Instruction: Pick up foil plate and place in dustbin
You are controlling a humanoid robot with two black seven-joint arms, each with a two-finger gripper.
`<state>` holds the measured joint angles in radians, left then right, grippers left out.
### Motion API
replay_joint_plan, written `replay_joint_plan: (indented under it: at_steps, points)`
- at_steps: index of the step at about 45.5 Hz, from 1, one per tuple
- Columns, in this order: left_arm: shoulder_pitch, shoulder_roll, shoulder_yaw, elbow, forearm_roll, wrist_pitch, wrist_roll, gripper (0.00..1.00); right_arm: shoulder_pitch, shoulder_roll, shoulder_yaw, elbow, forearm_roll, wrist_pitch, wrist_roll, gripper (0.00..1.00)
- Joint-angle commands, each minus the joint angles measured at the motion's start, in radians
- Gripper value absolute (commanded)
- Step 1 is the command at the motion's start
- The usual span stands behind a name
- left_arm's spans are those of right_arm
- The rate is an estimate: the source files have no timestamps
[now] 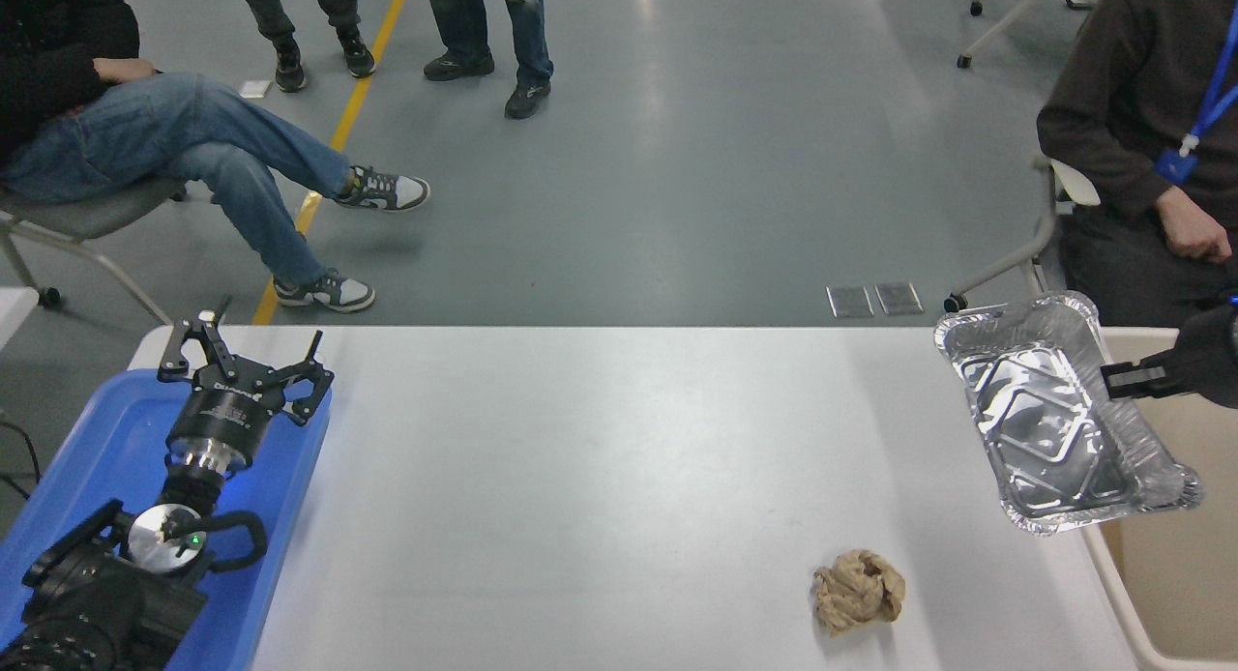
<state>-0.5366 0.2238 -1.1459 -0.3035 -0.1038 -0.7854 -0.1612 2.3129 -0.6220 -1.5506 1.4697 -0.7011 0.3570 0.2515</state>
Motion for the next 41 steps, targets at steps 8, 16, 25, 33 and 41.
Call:
replay_joint_plan:
  at_steps: [8,16,25,33,41]
  points:
    - [0.001,0.000,0.000,0.000,0.000,0.000,0.000,0.99,0.384,0.097,-0.120,0.089,0.023,0.234,0.035,0.00]
    - [0.001,0.002,0.000,0.000,0.000,0.000,0.000,0.99,0.384,0.096,-0.124,0.087,0.023,0.234,0.035,0.00]
    - [0.001,0.002,0.000,0.001,0.000,0.000,-0.001,0.99,0.315,0.062,-0.149,0.038,0.018,0.217,0.026,0.00]
    - [0.001,0.000,-0.001,0.001,0.000,0.000,-0.004,0.99,0.140,-0.007,-0.160,-0.124,-0.001,0.143,0.023,0.00]
    - [0.001,0.000,-0.001,0.001,0.000,0.000,-0.004,0.99,-0.266,-0.111,-0.141,-0.446,-0.040,-0.093,0.022,0.00]
